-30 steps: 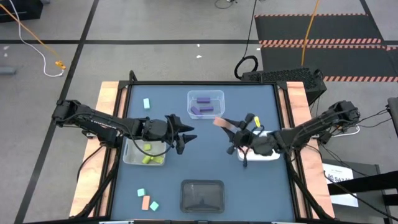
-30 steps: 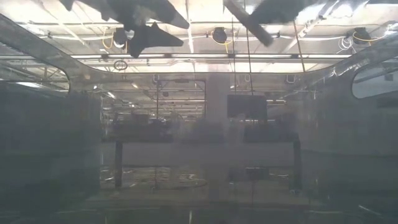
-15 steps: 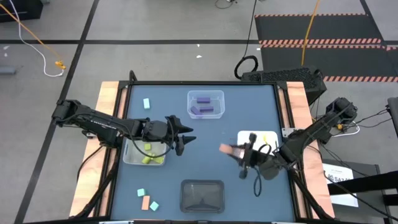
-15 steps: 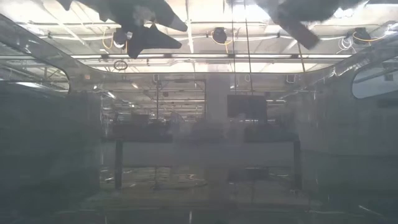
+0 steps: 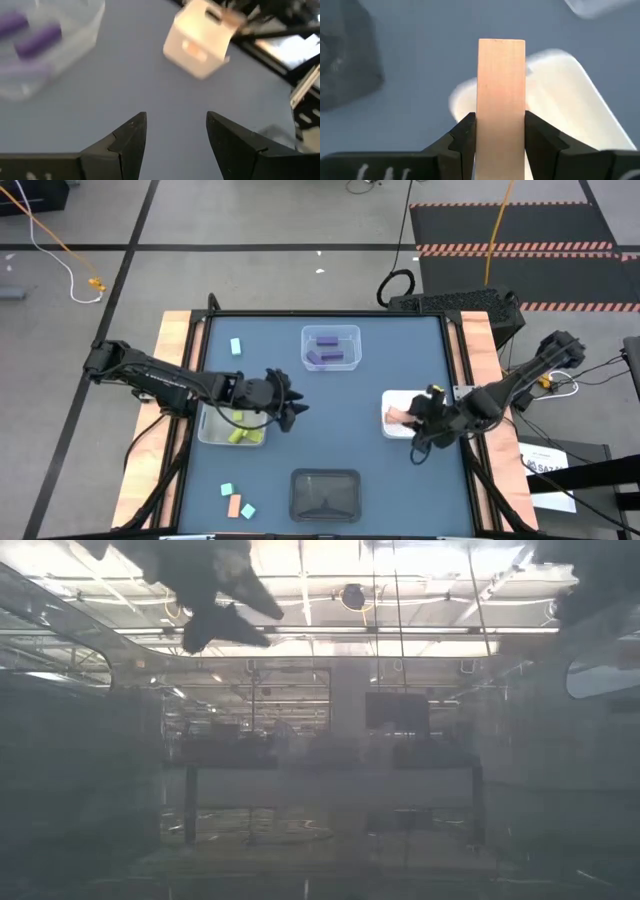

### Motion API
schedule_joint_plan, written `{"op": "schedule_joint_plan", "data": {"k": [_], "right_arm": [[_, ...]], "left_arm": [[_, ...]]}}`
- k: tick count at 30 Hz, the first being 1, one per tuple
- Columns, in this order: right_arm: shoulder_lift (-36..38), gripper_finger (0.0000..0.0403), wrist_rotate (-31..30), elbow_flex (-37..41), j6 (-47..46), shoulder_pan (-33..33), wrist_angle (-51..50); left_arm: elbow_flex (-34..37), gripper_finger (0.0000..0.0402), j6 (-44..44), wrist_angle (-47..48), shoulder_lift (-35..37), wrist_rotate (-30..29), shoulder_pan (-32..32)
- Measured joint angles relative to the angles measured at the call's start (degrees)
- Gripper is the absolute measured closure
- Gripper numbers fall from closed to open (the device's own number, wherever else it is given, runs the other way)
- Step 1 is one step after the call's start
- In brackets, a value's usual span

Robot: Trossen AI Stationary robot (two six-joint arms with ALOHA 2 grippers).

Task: Sort & place blocks by color
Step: Put the right brown block into the white bin

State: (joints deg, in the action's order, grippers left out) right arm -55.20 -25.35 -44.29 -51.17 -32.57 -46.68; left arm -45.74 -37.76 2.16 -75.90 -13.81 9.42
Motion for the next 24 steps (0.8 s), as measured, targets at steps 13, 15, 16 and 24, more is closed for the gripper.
{"op": "schedule_joint_plan", "data": {"k": [13, 15, 16, 24], "right_arm": [[-1.5, 0.0262, 0.1, 0.0, -3.4, 4.1, -13.2], [-2.0, 0.0246, 0.1, 0.0, -2.9, 4.9, -13.2], [-2.2, 0.0238, 0.1, 0.0, -2.5, 5.3, -13.2], [-2.6, 0.0185, 0.0, 0.0, 0.4, 7.2, -13.2]], "left_arm": [[0.0, 0.0195, -23.9, 17.3, 0.0, 18.4, 8.0], [0.0, 0.0195, -28.1, 18.1, 0.0, 20.6, 9.8], [0.0, 0.0195, -30.4, 18.7, 0.0, 21.4, 10.7], [0.0, 0.0195, -43.7, 30.7, 0.0, 23.8, 13.3]]}}
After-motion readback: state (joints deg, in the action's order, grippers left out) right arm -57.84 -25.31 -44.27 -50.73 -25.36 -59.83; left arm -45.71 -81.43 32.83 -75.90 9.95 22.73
